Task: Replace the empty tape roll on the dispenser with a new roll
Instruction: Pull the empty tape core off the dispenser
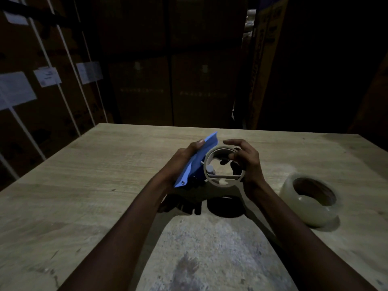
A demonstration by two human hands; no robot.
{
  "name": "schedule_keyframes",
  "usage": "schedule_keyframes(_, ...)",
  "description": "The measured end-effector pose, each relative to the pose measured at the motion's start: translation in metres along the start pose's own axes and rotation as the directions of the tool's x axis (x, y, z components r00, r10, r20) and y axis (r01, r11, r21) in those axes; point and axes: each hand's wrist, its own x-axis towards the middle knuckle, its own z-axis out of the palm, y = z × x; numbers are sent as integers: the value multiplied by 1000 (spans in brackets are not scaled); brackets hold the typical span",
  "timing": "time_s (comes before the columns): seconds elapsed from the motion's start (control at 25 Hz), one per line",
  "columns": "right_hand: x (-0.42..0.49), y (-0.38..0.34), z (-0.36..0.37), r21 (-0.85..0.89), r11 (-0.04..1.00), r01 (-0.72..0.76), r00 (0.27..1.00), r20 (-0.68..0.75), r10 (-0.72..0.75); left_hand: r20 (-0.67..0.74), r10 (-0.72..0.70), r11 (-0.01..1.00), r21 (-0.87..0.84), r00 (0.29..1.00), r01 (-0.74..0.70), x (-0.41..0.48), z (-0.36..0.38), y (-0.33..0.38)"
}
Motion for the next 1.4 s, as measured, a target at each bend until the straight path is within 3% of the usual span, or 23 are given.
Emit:
schedule_keyframes(0.12, 0, 4, 0, -70, 997, -41, 999, -29, 40, -135, 8, 999, 38, 991, -2, 4, 3, -3)
schedule_keyframes(0.2, -1, 9, 3, -235, 971, -47, 998, -41, 38, -270, 69, 989, 147, 960, -30, 8, 4, -7)
schedule_keyframes(0.32, -7, 13, 16, -524, 851, 12, 999, -21, -27, -385, 168, 954, 295, 907, -52, 12, 3, -11)
schedule_keyframes(0.4, -11, 13, 24, -610, 791, 48, 997, -19, -76, -403, 216, 939, 336, 889, -75, 12, 2, -13)
schedule_keyframes(0.6, -16, 12, 26, -656, 744, 126, 979, -38, -199, -397, 349, 836, 542, 849, -89, 11, 6, -16)
schedule_keyframes(0.8, -14, 6, 28, -605, 770, 202, 940, -101, -326, -545, 337, 824, 566, 768, 40, 11, -5, -19)
schedule_keyframes(0.92, -14, 2, 28, -408, 904, 127, 965, -160, -208, -608, 305, 850, 521, 733, 79, 13, -15, -24)
schedule_keyframes(1.04, -12, -3, 24, 33, 996, -87, 984, -155, 91, -618, 291, 874, 482, 731, 59, 14, -19, -25)
schedule_keyframes(1.16, -12, -7, 21, 401, 861, -313, 938, -8, 345, -618, 307, 873, 485, 724, 44, 16, -18, -26)
schedule_keyframes(1.28, -15, -8, 22, 685, 600, -413, 871, 106, 479, -610, 314, 870, 492, 728, 38, 17, -17, -27)
schedule_keyframes(1.4, -17, -12, 24, 770, 466, -436, 841, 165, 515, -600, 311, 874, 485, 737, 27, 17, -18, -27)
